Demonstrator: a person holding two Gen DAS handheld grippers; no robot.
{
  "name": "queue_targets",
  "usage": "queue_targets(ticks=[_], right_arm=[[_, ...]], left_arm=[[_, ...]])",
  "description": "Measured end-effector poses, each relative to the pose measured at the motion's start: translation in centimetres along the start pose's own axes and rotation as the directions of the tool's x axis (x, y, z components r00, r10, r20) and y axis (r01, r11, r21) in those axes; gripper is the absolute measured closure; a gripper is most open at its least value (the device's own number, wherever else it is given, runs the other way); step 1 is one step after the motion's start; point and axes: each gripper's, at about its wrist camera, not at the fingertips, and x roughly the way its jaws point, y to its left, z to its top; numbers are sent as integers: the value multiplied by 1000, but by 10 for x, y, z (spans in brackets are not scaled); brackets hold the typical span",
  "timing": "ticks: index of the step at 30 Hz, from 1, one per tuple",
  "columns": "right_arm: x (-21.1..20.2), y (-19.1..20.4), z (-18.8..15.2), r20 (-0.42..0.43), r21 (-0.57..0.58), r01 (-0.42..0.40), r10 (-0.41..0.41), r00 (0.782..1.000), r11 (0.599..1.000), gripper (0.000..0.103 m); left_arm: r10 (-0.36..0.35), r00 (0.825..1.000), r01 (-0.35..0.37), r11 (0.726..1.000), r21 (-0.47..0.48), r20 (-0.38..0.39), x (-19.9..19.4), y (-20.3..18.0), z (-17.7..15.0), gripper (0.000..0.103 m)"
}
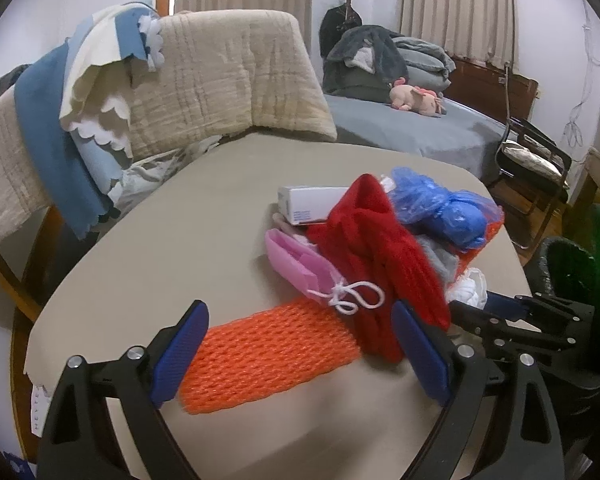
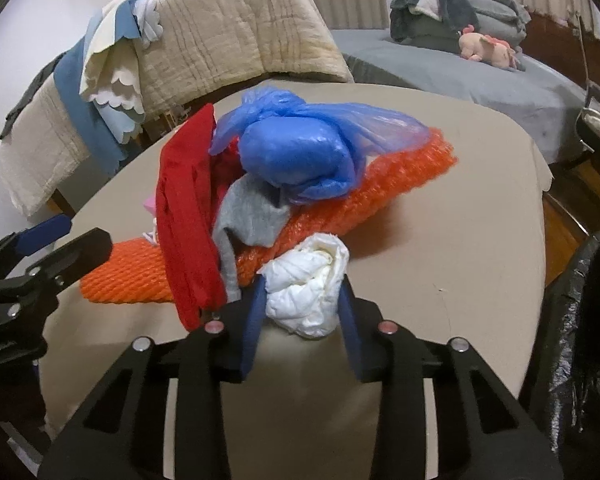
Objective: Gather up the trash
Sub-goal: 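Grasp the white crumpled tissue with the right gripper while the left grasps the blue bag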
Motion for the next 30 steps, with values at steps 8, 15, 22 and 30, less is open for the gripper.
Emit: queue_targets(ticks=[8, 15, 22, 30], right_arm=[[-30, -18, 0, 38, -7, 61, -61, 997, 998, 70], [-50, -55, 4, 62, 59, 119, -123, 991, 991, 70], [-62, -83, 13, 94, 85, 173, -181, 979, 981, 70], [-60, -108, 12, 90, 122, 191, -203, 975, 974, 70]], left_arm=[[-59, 998, 59, 998, 22, 19, -1, -28, 12, 21], [-132, 990, 129, 989, 72, 44, 9, -62, 31, 30], [-181, 982, 173, 978, 116, 62, 26, -98, 47, 34], [-193, 981, 191, 972, 139, 0, 62, -120, 49, 54]])
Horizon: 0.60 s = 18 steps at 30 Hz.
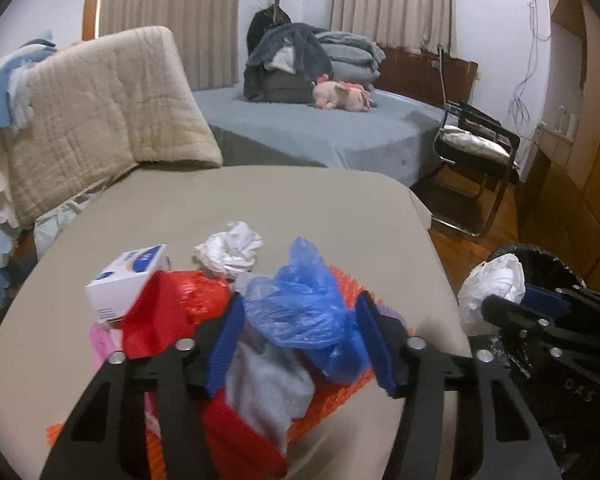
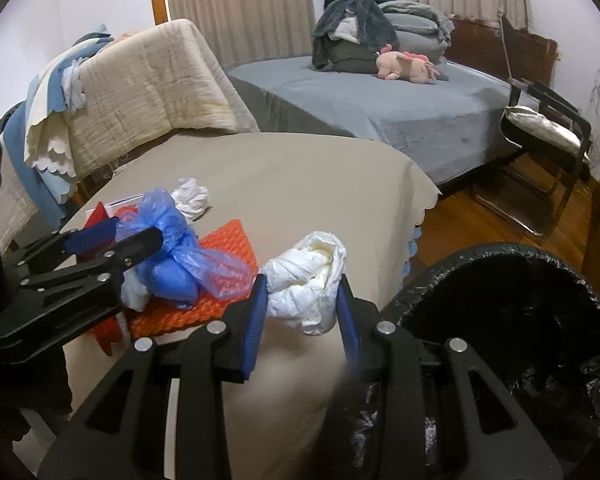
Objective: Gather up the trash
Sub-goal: 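Carry both items over the black bin and open both grippers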
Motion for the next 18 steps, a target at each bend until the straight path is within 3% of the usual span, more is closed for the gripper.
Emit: queue_targets(ticks=[4, 10, 18], right_arm=[[1, -7, -2, -2, 10, 2, -2, 1000, 1000, 70], [-9, -9, 2, 24, 18, -6, 6, 1000, 1000, 70], [-48, -28, 13, 96, 50, 11, -16, 995, 999, 70]], left_arm=[[-33, 999, 33, 999, 9, -31, 11, -6, -1, 84], [-31, 1000, 31, 999, 15, -4, 3, -13, -2, 91], [-94, 994, 92, 995, 32, 58, -32, -32, 17, 92]])
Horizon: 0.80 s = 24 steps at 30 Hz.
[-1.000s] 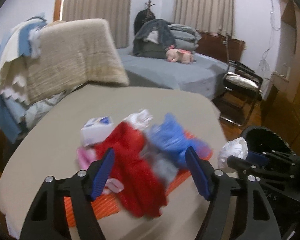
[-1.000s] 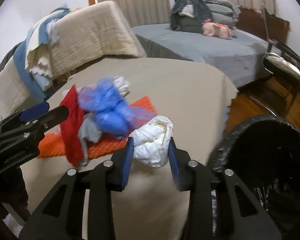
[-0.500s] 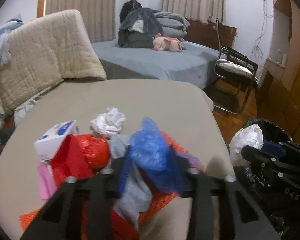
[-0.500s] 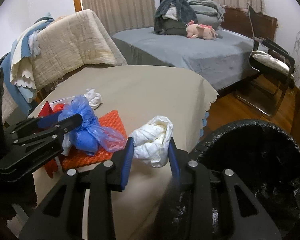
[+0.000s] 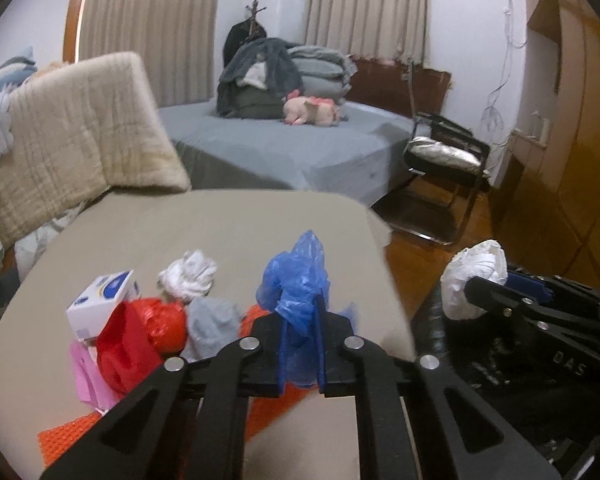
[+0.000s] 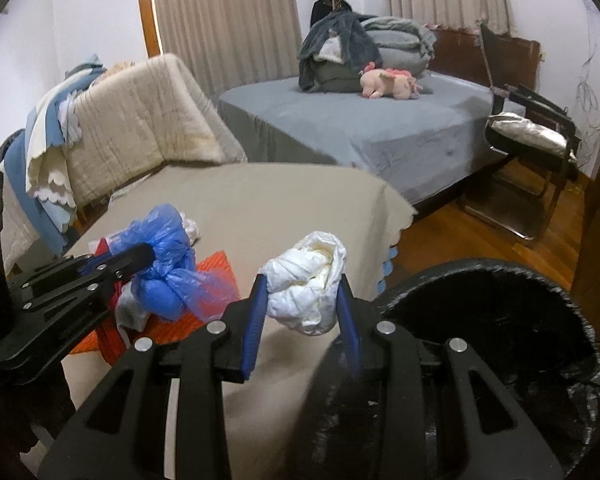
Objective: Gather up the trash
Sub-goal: 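Carry both items over the black bin and open both grippers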
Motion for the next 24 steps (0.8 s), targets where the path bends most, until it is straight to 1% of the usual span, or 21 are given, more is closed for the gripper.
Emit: queue_targets(ticks=[5, 10, 17, 19, 20, 21, 22, 23, 24], right_arm=[[-29, -25, 1, 32, 23, 49, -50, 998, 999, 70], [-59, -60, -7, 43, 62, 128, -131, 990, 990, 70], [-87, -110, -32, 26, 124, 241, -246, 969, 963, 69], [-89, -121, -38, 14, 137, 267, -271, 962, 954, 67], [-88, -125, -39, 6, 142, 277, -281, 960, 950, 64], [-89, -131, -44, -2, 152, 293, -296, 955, 944, 63], [-90, -136, -48, -8, 161, 301, -304, 953, 940, 61], [-90, -139, -50, -15, 170, 307, -309, 951, 937, 53], [-92, -143, -53, -19, 177, 318, -320, 947, 931, 46]], left_arm=[[-81, 996, 80, 996, 32, 24, -13, -34, 10, 92], [-174, 984, 173, 983, 60, 22, -15, -77, 15, 92], [-293, 956, 293, 950, 105, -22, -4, -138, 9, 92], [-320, 946, 323, 940, 112, -44, 2, -150, 7, 92], [-337, 939, 342, 933, 115, -63, 6, -157, 5, 92], [-342, 937, 349, 930, 115, -73, 9, -161, 4, 91], [-356, 930, 364, 924, 114, -89, 12, -165, 2, 88], [-366, 925, 377, 919, 114, -103, 14, -168, 1, 85], [-369, 923, 380, 918, 116, -112, 16, -170, 0, 70]])
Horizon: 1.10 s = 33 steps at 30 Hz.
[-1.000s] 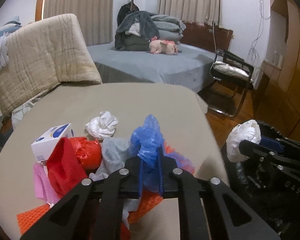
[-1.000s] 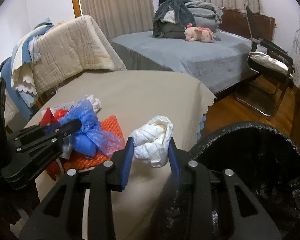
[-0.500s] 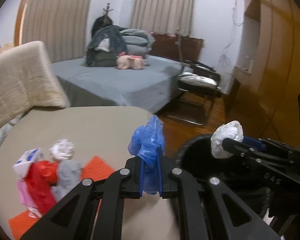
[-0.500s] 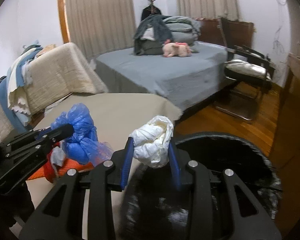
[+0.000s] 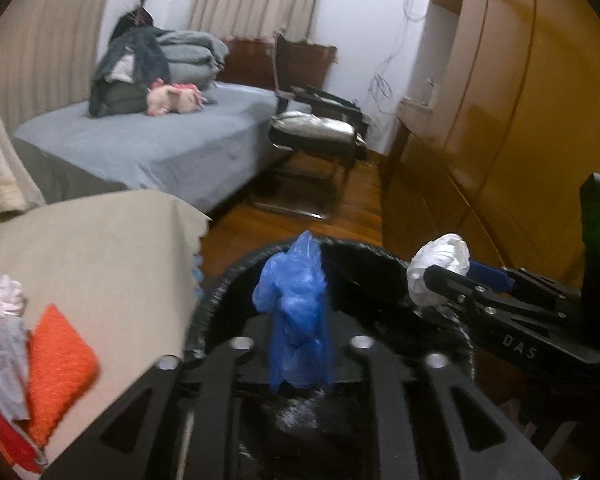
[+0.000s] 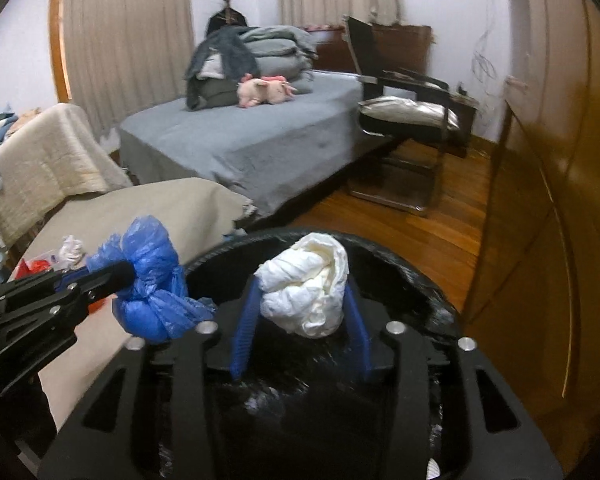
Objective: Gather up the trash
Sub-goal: 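Carry both items over the black bin and open both grippers, then grasp the pink mask with the left gripper while the right grasps the grey sock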
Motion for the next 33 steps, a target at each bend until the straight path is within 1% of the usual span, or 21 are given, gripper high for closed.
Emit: queue_targets(ticks=[1, 3, 5, 6, 7, 8, 10, 13, 16, 18, 21, 22, 24, 25, 30, 33], right_arm=[[0, -2, -2, 1, 3, 8, -8, 1000, 1000, 43], [0, -5, -5, 5, 7, 20, -20, 1000, 1000, 30], [-1, -4, -6, 15, 11, 22, -22, 1000, 1000, 23], [-2, -3, -6, 19, 11, 21, -21, 1000, 1000, 13], [-3, -1, -5, 26, 15, 23, -23, 999, 1000, 10], [-3, 0, -4, 34, 19, 19, -20, 999, 1000, 9], [-3, 8, -1, 38, 17, -4, 4, 999, 1000, 7], [-3, 27, 6, 55, -5, -26, 26, 998, 1000, 6], [-1, 48, 13, 70, -27, -73, 75, 995, 997, 6], [3, 69, 18, 75, -50, -109, 113, 991, 993, 6], [8, 102, 22, 72, -89, -158, 165, 984, 983, 6], [11, 115, 24, 73, -103, -179, 187, 980, 978, 6], [16, 135, 24, 70, -125, -205, 214, 974, 971, 6], [18, 143, 25, 66, -132, -216, 226, 972, 967, 6], [30, 188, 23, 40, -170, -279, 290, 956, 945, 6], [38, 213, 22, 23, -194, -309, 319, 947, 931, 6]], left_arm=[[-3, 1000, 3, 1000, 0, -1, 1, -1, -2, 58], [4, 1000, -4, 1000, 2, -3, -1, -1, -5, 54], [20, 1000, -20, 1000, 3, -3, -2, 1, -6, 50], [41, 999, -41, 999, 3, 4, -6, 4, -8, 44], [57, 998, -57, 998, 1, 12, -10, 5, -10, 38], [75, 997, -75, 997, -3, 22, -13, 9, -11, 34], [117, 992, -117, 993, -21, 42, -22, 18, -13, 25], [172, 983, -169, 984, -52, 67, -39, 36, -15, 18], [236, 968, -230, 970, -73, 87, -56, 56, -18, 15], [279, 956, -271, 958, -93, 94, -68, 70, -19, 15], [349, 932, -335, 933, -134, 100, -90, 96, -29, 15], [381, 919, -365, 919, -148, 103, -98, 106, -32, 15], [423, 900, -404, 900, -163, 106, -109, 120, -37, 15], [453, 885, -432, 884, -175, 103, -116, 131, -41, 15], [538, 839, -511, 830, -223, 80, -140, 171, -58, 15], [574, 817, -543, 801, -253, 64, -151, 190, -67, 16]])
